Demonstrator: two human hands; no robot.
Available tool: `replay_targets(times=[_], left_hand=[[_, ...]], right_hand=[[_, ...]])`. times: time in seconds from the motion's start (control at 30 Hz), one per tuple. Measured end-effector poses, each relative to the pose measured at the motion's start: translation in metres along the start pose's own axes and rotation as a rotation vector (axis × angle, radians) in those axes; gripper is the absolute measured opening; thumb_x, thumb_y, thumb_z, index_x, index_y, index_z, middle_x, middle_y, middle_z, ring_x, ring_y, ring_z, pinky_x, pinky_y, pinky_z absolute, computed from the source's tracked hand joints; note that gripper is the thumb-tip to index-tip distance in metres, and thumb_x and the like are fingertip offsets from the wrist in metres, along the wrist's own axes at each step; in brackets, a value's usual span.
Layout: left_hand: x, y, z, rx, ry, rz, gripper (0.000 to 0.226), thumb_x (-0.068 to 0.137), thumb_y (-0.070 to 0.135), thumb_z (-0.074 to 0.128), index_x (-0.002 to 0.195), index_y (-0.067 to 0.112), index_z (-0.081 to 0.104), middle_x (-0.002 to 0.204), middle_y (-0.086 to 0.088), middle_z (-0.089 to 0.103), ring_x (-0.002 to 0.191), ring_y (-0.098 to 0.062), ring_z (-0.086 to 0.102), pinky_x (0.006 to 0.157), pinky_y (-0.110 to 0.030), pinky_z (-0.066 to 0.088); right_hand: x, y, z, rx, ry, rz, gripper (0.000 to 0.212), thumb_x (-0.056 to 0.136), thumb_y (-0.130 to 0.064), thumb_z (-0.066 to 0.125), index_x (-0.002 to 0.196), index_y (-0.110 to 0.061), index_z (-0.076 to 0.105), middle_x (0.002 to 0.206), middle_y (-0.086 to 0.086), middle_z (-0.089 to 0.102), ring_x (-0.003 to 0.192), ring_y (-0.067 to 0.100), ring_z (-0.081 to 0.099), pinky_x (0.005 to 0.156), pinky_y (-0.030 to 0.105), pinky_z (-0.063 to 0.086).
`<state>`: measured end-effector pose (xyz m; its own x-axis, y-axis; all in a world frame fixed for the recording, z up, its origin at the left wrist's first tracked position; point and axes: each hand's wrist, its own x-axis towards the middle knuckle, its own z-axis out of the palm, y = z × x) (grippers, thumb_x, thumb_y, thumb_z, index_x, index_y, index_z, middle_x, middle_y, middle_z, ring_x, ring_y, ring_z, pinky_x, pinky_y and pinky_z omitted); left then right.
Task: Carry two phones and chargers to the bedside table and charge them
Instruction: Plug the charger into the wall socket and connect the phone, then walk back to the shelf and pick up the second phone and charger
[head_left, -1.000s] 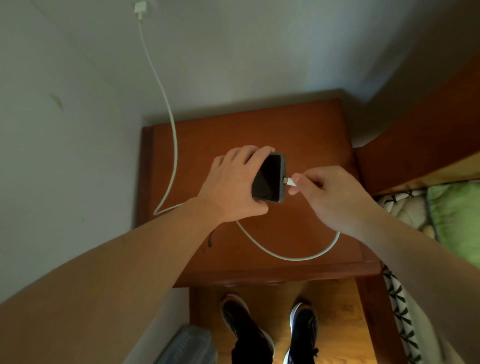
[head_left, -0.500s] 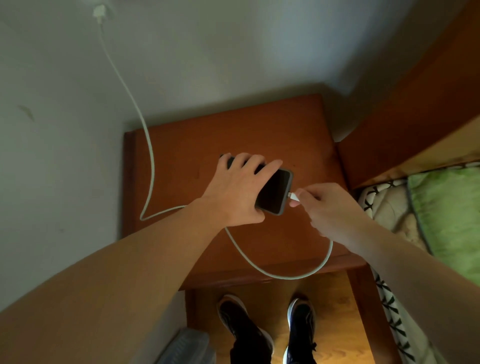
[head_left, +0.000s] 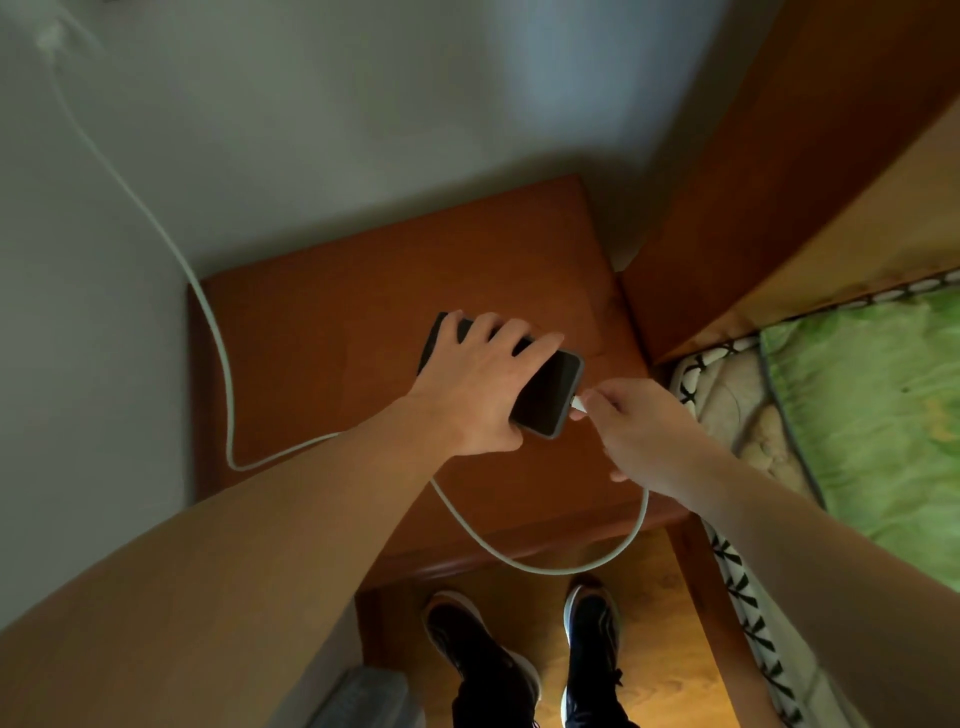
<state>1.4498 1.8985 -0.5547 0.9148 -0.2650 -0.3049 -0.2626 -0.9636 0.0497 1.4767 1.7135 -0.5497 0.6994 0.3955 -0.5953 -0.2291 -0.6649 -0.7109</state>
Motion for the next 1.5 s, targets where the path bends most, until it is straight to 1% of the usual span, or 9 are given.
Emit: replay_targets(times=[0.13,0.27,0.4,0.53,0.73,0.93,1.03,1.33,1.5], left_hand=[[0.020,0.008,0.006,0.063,-0.060,0.034,0.100,0.062,0.047,0.075,0.144,0.029,0.020,0.140,-0.005,0.041,0.126,-0.032,0.038,0.104,-0.063,0.024],[0.046,0.014,0.014,0.178,-0.134,0.122,0.102,0.060,0.044,0.079,0.144,0.030,0.022,0.140,-0.007,0.042,0.126,-0.033,0.039,0.104,-0.065,0.018],[0.061,0.016,0.022,0.300,-0.134,0.233,0.101,0.062,0.039,0.079,0.145,0.030,0.023,0.142,-0.008,0.041,0.128,-0.034,0.036,0.104,-0.061,0.017],[0.059,0.017,0.027,0.313,-0.115,0.266,0.096,0.067,0.033,0.077,0.146,0.029,0.021,0.146,-0.010,0.036,0.134,-0.034,0.029,0.107,-0.060,0.015],[0.047,0.019,0.032,0.232,-0.132,0.208,0.097,0.080,0.022,0.070,0.151,0.024,0.005,0.159,-0.007,0.014,0.145,-0.028,0.009,0.115,-0.052,0.006],[-0.004,0.017,-0.011,-0.141,-0.128,-0.142,0.080,0.088,0.045,0.054,0.151,0.024,0.010,0.147,-0.010,0.039,0.130,-0.030,0.040,0.103,-0.047,0.037],[-0.033,0.021,-0.056,-0.147,-0.151,-0.220,0.069,0.092,0.050,0.046,0.149,0.023,0.020,0.142,-0.008,0.046,0.127,-0.029,0.046,0.100,-0.047,0.040],[-0.077,0.063,-0.223,-0.034,-0.151,-0.059,0.045,0.090,0.046,0.048,0.130,0.025,0.046,0.116,-0.002,0.058,0.100,-0.023,0.055,0.084,-0.041,0.046],[-0.085,0.140,-0.300,0.091,-0.030,0.127,0.043,0.088,0.048,0.046,0.121,0.021,0.053,0.118,-0.003,0.058,0.104,-0.025,0.054,0.085,-0.041,0.045]], right_hand=[[0.004,0.018,0.004,-0.120,0.087,-0.027,0.005,0.091,-0.031,0.059,0.095,-0.031,0.056,0.075,-0.007,0.062,0.062,0.010,0.061,0.049,0.017,0.050],[0.004,0.038,0.005,-0.336,0.202,0.035,0.046,0.083,-0.037,0.065,0.123,-0.021,0.047,0.103,-0.005,0.058,0.082,0.013,0.056,0.064,0.027,0.047],[0.001,0.052,0.001,-0.385,0.271,0.011,0.063,0.085,-0.039,0.060,0.140,-0.021,0.036,0.129,0.002,0.046,0.108,0.023,0.055,0.082,0.039,0.050],[0.004,0.053,0.003,-0.441,0.291,-0.017,0.057,0.087,-0.040,0.058,0.137,-0.020,0.039,0.127,0.002,0.046,0.108,0.023,0.054,0.074,0.032,0.043],[0.012,0.047,0.013,-0.432,0.277,-0.007,0.049,0.088,-0.039,0.056,0.130,-0.016,0.045,0.124,0.005,0.048,0.114,0.028,0.048,0.084,0.040,0.044],[-0.011,0.025,0.000,-0.393,0.233,-0.027,0.047,0.089,-0.042,0.052,0.128,-0.017,0.046,0.122,0.008,0.050,0.112,0.032,0.051,0.088,0.047,0.047],[-0.038,-0.005,-0.021,-0.402,0.204,-0.052,0.052,0.090,-0.043,0.052,0.135,-0.019,0.043,0.126,0.009,0.049,0.114,0.033,0.052,0.092,0.045,0.047],[-0.175,-0.062,-0.117,-0.314,0.398,0.004,0.043,0.090,-0.034,0.056,0.129,-0.018,0.053,0.118,0.011,0.059,0.101,0.026,0.056,0.075,0.029,0.038],[-0.296,-0.059,-0.172,-0.284,0.674,0.077,0.054,0.088,-0.039,0.061,0.136,-0.017,0.049,0.127,0.014,0.057,0.111,0.030,0.056,0.086,0.033,0.043]])
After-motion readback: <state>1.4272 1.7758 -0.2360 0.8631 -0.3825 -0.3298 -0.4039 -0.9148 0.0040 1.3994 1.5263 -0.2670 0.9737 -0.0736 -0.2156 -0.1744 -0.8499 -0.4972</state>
